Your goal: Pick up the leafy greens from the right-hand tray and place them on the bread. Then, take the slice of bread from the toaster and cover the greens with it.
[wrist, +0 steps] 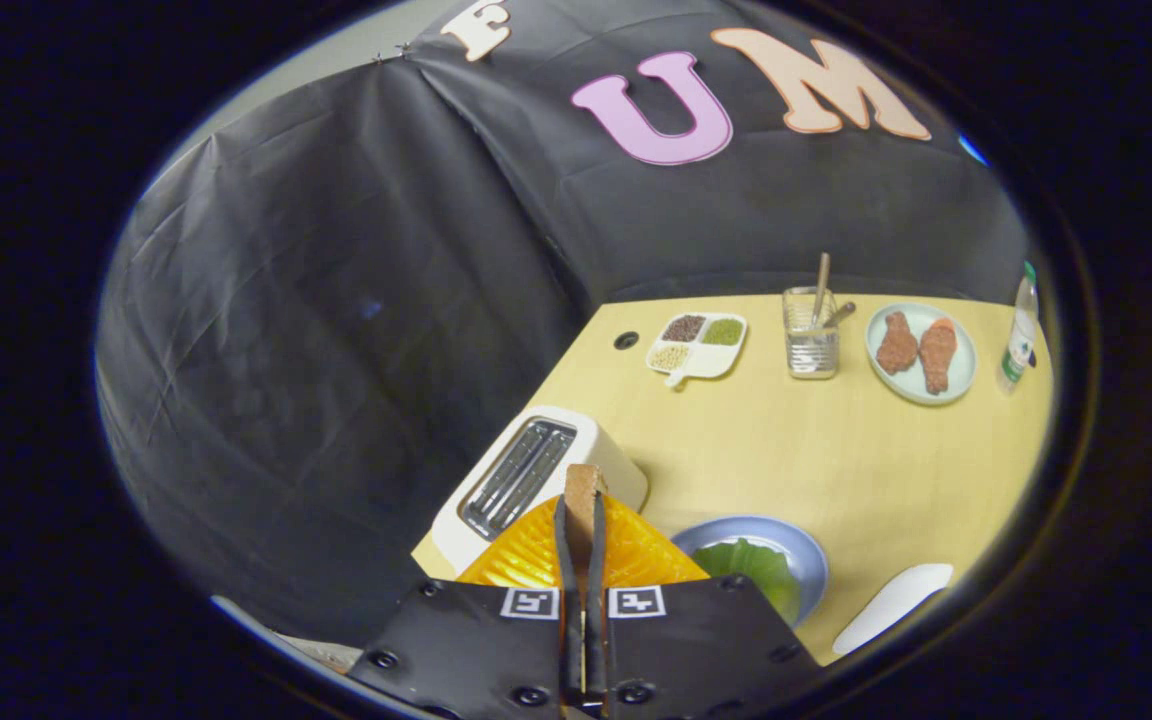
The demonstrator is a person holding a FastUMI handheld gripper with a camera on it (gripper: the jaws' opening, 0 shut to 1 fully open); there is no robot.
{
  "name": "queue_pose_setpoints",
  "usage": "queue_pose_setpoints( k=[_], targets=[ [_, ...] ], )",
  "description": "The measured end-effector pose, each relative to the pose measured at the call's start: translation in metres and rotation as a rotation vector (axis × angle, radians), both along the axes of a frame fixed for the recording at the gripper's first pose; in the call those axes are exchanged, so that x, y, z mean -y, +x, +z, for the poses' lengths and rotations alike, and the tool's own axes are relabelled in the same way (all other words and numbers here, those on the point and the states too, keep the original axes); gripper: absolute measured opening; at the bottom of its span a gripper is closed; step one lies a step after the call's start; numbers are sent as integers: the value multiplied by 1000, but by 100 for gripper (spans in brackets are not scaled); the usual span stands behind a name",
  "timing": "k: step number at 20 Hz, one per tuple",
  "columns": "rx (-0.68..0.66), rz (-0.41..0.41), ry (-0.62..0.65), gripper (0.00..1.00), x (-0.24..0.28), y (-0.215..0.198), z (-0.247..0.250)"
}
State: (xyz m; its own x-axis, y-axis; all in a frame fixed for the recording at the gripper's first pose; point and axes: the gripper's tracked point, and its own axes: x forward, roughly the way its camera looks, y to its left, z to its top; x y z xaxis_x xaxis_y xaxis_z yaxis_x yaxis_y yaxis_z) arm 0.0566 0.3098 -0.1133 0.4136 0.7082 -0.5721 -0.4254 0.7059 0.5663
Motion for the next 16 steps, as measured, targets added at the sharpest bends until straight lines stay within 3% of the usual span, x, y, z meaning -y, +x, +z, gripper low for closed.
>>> queue_pose_setpoints(
  k=[16],
  targets=[
    [-259, -184, 28, 4, 60, -16, -127]
  ],
)
